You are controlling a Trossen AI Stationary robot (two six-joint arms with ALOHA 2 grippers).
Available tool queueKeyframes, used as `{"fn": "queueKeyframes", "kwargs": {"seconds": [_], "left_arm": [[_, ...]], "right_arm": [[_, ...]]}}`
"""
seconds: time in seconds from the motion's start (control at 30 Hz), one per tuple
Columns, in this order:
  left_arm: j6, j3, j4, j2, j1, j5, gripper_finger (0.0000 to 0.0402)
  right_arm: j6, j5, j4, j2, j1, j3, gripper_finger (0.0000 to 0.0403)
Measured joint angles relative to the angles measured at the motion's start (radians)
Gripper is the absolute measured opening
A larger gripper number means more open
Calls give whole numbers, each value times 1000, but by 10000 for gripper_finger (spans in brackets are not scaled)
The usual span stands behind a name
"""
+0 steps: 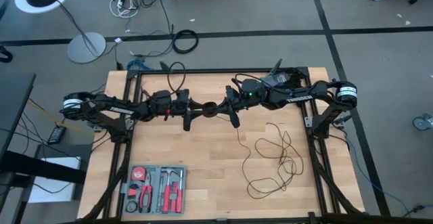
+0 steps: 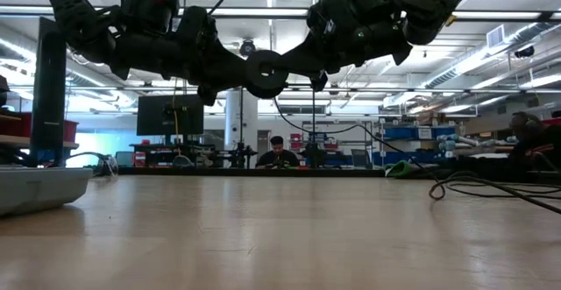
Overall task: Coil cords
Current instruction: Coil the black wire on the spool
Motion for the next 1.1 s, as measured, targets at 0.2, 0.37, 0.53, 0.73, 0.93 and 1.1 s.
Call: {"fn": "queueKeyframes", "kwargs": {"seconds": [0.2, 0.37, 0.53, 0.73, 0.93, 1.1], "left_arm": [[-1, -1, 24, 0, 2, 15, 44], [3, -2, 23, 0, 2, 29, 8], [0, -2, 23, 0, 2, 41, 2], [-4, -2, 20, 0, 2, 30, 1], [-9, -5, 22, -2, 2, 6, 1], [-24, -60, 52, -40, 1, -25, 0]], "right_arm": [[0, -11, 0, 0, 1, 0, 3], [2, -12, -1, 0, 2, 0, 8], [9, -12, 0, 0, 2, 0, 13], [50, -2, 0, 1, 2, 0, 23], [55, 0, -5, 0, -22, 0, 57], [58, 0, -119, -50, -49, 0, 81]]}}
